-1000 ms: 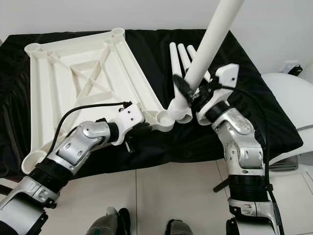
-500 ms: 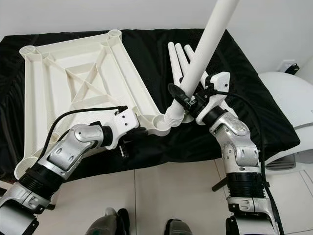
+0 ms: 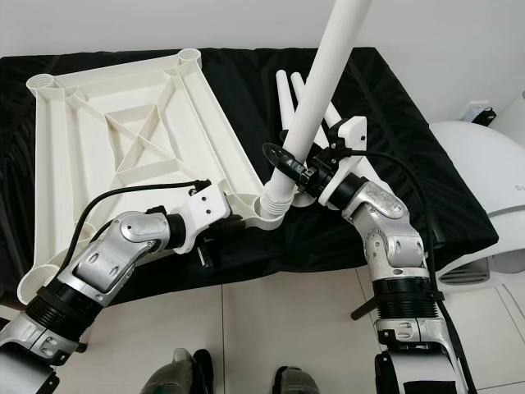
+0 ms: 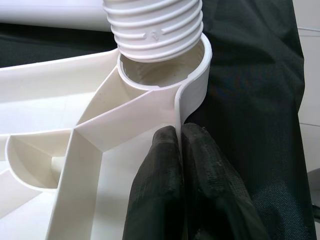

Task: Building children table

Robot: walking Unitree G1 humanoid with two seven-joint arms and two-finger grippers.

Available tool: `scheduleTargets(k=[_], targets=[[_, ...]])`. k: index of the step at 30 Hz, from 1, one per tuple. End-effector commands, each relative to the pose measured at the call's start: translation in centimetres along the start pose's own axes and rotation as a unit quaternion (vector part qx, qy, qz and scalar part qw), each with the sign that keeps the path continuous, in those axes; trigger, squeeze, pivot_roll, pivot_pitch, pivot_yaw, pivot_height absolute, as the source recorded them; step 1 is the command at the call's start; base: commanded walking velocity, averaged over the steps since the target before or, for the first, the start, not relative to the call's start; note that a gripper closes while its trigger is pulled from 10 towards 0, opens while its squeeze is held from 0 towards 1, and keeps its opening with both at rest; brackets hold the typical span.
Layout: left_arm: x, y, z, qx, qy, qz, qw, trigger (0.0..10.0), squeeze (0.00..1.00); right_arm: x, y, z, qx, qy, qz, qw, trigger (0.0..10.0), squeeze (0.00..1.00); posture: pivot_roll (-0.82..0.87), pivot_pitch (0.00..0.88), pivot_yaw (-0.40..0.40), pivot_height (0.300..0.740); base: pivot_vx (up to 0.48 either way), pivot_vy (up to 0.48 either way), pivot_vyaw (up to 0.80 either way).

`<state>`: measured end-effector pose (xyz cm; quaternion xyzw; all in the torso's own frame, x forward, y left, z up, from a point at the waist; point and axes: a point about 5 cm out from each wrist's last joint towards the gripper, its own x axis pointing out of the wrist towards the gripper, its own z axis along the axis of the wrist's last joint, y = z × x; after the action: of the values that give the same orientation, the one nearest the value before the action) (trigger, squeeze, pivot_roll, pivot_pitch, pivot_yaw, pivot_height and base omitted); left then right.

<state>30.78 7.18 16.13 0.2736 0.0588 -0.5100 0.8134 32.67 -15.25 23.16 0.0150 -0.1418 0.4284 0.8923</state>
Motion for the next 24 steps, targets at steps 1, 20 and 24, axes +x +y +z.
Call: scheduleTargets(k=[1,20,24], targets=[[0.0,-1.8,-3.1,-0.036,0.066,-0.049,0.996,10.0,0.0,0.2,0.3,-0.4,0.014,0.001,0.019,1.0,10.0,0.0,-0.02,0.157,-0.034,0.74,0.0,0.0,0.0],[-0.1,-1.7,-3.0,-0.034,0.07,-0.048,0.996,10.0,0.0,-0.2,0.8,-1.5,0.013,0.02,0.03,0.999,10.0,0.0,-0.02,0.161,-0.023,0.74,0.0,0.0,0.0],[-0.1,-1.7,-3.0,-0.033,0.069,-0.048,0.996,10.0,0.0,-0.5,0.4,-1.8,0.005,0.029,0.018,0.999,10.0,0.0,-0.02,0.159,-0.022,0.74,0.0,0.0,0.0]])
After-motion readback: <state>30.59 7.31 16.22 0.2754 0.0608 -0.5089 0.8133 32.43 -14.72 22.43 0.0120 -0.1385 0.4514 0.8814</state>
